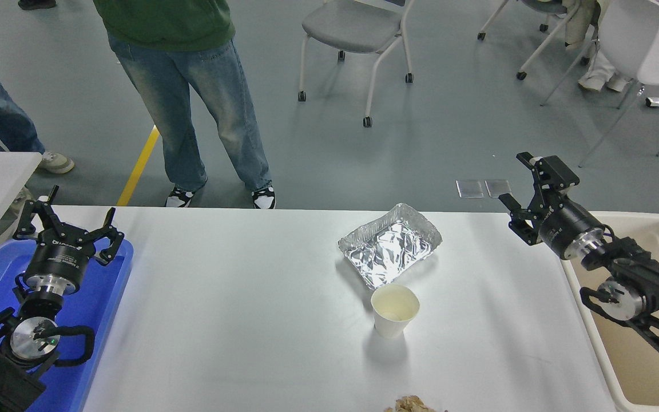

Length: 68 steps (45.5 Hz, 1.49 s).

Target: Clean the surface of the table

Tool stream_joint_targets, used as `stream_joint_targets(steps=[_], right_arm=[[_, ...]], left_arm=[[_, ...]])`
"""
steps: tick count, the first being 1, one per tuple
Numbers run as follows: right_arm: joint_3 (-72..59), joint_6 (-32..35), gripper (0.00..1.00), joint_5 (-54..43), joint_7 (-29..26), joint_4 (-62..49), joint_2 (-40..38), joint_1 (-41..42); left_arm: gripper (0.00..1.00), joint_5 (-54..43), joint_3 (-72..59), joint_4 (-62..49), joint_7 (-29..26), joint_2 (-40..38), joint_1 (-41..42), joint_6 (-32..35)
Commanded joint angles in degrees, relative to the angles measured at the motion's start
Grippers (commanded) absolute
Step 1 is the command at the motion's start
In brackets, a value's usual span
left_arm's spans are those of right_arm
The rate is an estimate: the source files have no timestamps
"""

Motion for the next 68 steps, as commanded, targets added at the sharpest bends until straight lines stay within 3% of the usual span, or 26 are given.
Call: stream_joint_targets(steps=[1, 19, 31, 50, 62, 68], right_arm=[[-1.61, -0.38, 0.99, -14.12, 0.05, 9.77, -6.36, 0.04], [-1.96, -0.29, 0.99, -40.05, -0.13, 22.26, -13.13, 0.13], [-6.17, -0.46, 0.98, -55.44, -2.14, 25.78, -12.69, 3.38], [-23.66, -0.99, 0.98, -55.18, -11.90, 24.72, -6.63, 16.74], [-26.48, -0.90, 0.98, -54.74, -14.62, 22.44, -3.20, 19.55], [-26.57, -0.64, 0.98, -49.30, -16.82, 22.26, -1.88, 20.43]], left_arm=[[1.00, 0.00, 0.00, 0.00, 0.01, 0.00, 0.01, 0.00], [1.00, 0.00, 0.00, 0.00, 0.01, 0.00, 0.01, 0.00], [1.00, 0.00, 0.00, 0.00, 0.01, 0.00, 0.01, 0.00], [1.00, 0.00, 0.00, 0.00, 0.01, 0.00, 0.01, 0.00], [1.00, 0.00, 0.00, 0.00, 0.01, 0.00, 0.01, 0.00], [1.00, 0.00, 0.00, 0.00, 0.01, 0.00, 0.01, 0.00]])
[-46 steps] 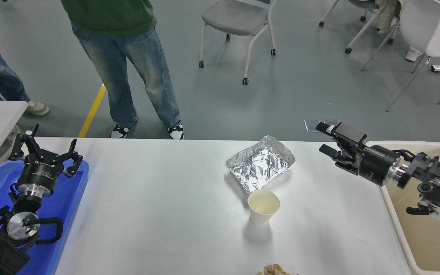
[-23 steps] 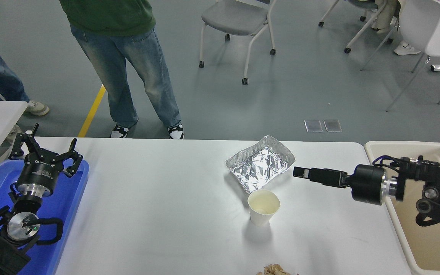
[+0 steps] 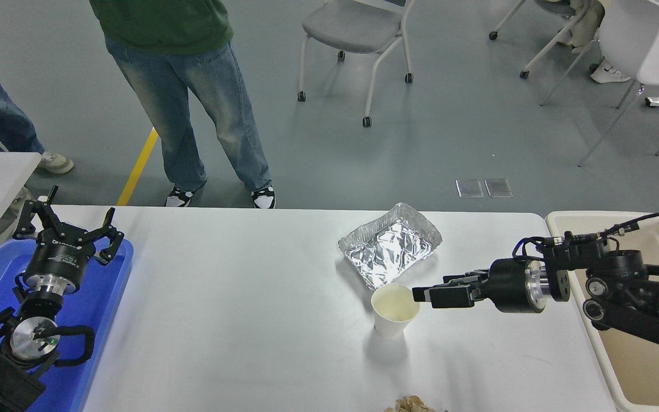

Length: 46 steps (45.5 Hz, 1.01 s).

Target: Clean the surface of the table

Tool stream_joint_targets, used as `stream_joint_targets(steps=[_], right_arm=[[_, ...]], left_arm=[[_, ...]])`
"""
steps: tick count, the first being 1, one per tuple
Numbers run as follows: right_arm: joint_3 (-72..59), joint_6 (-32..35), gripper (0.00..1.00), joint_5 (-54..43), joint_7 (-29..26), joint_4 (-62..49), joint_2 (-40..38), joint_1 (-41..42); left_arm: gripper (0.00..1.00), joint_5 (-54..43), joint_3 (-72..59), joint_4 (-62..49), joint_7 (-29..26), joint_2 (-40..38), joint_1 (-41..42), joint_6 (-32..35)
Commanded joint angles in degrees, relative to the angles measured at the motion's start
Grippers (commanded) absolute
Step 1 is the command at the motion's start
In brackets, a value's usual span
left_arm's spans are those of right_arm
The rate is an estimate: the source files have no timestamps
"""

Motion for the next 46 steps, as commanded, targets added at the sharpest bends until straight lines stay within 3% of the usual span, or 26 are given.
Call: stream_joint_targets(steps=[1, 46], right_arm=[[-2.34, 0.27, 0.98, 5.74, -4.36, -1.03, 2.88, 2.76], [-10.60, -0.26, 0.96, 8.03, -13.85, -2.96, 8.16, 3.73]], left_arm=[[1.00, -0.01, 0.00, 0.00, 0.00, 0.00, 0.00, 0.00], [1.00, -0.01, 0.00, 0.00, 0.00, 0.00, 0.00, 0.00]])
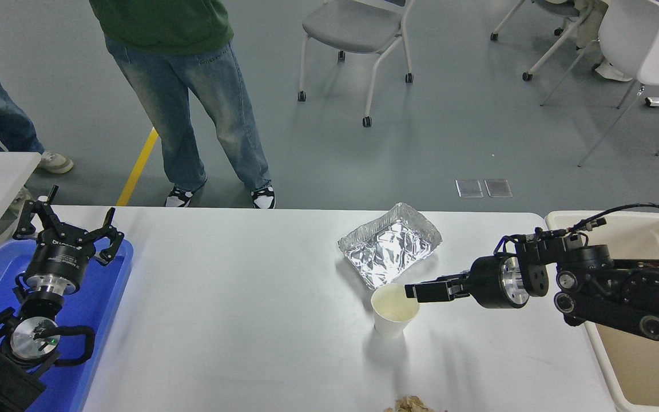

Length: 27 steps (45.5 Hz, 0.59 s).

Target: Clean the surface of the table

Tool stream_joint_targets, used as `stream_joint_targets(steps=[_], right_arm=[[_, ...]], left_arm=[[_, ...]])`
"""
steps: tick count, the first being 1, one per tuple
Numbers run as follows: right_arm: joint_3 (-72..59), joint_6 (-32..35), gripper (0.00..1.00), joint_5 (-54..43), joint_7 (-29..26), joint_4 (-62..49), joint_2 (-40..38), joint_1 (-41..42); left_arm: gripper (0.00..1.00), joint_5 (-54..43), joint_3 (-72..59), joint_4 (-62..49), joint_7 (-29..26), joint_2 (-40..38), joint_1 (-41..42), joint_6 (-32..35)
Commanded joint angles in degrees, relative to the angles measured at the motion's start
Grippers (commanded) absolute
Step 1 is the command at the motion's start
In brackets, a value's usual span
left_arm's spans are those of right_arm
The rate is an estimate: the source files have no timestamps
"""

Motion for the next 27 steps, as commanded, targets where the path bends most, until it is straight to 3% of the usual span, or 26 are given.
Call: stream_joint_targets(steps=[1, 27], right_arm=[[-2.50, -0.05, 0.96, 0.42, -2.94, -1.01, 2.51, 0.13], [-2.67, 0.39, 0.96, 7.37, -7.42, -4.97, 6.55, -0.40]], left_arm=[[1.00, 0.00, 0.00, 0.00, 0.00, 0.00, 0.00, 0.00], [1.00, 0.00, 0.00, 0.00, 0.00, 0.00, 0.00, 0.00]])
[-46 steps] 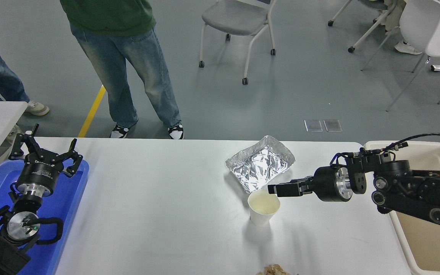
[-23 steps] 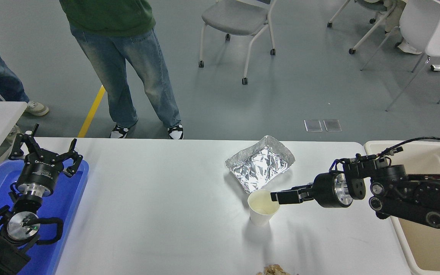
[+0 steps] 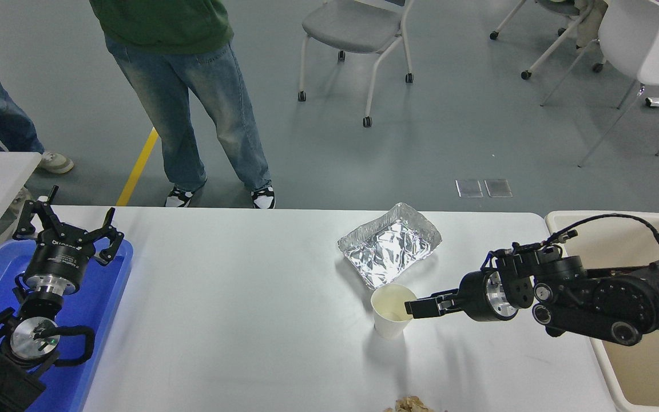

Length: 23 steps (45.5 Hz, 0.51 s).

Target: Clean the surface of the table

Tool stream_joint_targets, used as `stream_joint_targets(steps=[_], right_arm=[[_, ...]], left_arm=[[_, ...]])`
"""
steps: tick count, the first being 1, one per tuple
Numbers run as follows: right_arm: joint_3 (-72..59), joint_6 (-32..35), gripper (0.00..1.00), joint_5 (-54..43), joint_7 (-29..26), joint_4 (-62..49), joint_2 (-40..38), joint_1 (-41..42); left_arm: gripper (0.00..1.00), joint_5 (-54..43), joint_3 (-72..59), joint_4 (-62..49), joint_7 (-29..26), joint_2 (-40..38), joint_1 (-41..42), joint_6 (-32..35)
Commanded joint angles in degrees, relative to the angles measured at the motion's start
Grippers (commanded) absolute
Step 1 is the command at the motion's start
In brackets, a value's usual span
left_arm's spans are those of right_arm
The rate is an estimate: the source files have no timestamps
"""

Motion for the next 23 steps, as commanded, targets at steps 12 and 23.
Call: stream_joint_targets(steps=[12, 23], right_arm=[[-0.74, 0.12, 0.92, 2.72, -1.68, -1.77, 2.84, -0.36], [-0.83, 0.12, 0.86, 2.64, -1.76, -3.26, 4.07, -0.54]], left_arm=[[1.00, 0.00, 0.00, 0.00, -0.01, 0.01, 0.00, 0.00], [1.00, 0.00, 0.00, 0.00, -0.01, 0.01, 0.00, 0.00]])
